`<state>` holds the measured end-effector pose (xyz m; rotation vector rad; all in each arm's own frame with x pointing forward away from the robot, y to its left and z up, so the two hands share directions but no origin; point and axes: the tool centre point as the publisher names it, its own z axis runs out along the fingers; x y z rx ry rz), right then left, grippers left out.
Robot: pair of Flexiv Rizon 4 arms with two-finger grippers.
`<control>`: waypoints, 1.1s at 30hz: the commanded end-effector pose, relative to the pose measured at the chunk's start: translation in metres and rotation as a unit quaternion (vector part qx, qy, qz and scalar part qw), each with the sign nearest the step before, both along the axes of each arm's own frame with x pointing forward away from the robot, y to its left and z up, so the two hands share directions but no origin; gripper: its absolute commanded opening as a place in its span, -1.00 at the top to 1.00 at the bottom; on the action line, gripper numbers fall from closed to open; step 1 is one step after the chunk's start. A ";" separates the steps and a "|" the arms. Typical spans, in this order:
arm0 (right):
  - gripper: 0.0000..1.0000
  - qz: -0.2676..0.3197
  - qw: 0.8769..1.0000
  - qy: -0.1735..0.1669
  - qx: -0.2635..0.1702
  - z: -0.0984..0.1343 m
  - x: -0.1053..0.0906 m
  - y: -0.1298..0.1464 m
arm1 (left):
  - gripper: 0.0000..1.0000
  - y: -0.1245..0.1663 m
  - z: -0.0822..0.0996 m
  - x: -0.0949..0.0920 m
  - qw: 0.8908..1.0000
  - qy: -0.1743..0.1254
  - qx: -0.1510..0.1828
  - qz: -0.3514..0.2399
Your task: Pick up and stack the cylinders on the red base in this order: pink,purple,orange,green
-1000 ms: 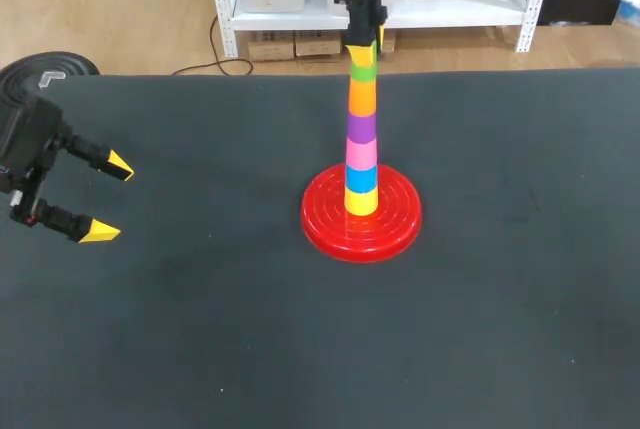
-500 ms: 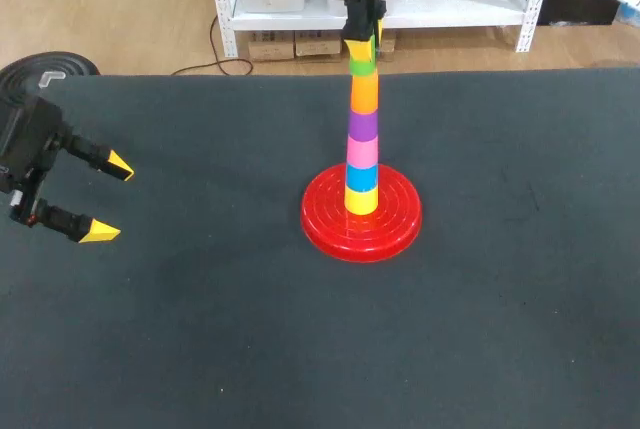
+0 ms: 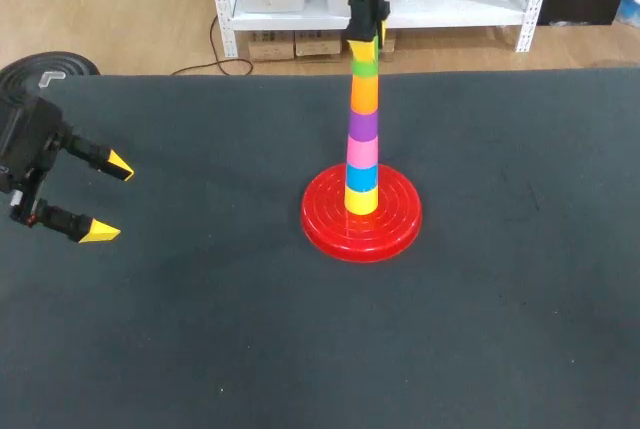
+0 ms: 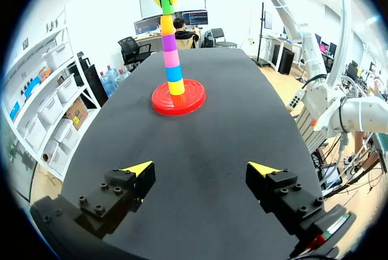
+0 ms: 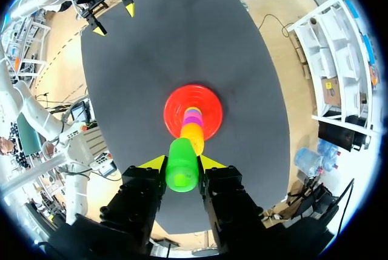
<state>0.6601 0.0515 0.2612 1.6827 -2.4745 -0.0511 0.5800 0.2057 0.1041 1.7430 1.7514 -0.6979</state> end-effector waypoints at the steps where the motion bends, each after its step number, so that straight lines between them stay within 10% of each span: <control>1: 1.00 0.000 1.000 0.004 0.003 -0.006 0.002 0.000 | -1.00 0.001 -0.001 0.000 1.000 -0.002 -0.001 0.000; 33: 1.00 -0.009 1.000 -0.004 -0.001 -0.008 0.002 -0.006 | -1.00 0.001 -0.001 0.000 1.000 -0.002 -0.001 0.000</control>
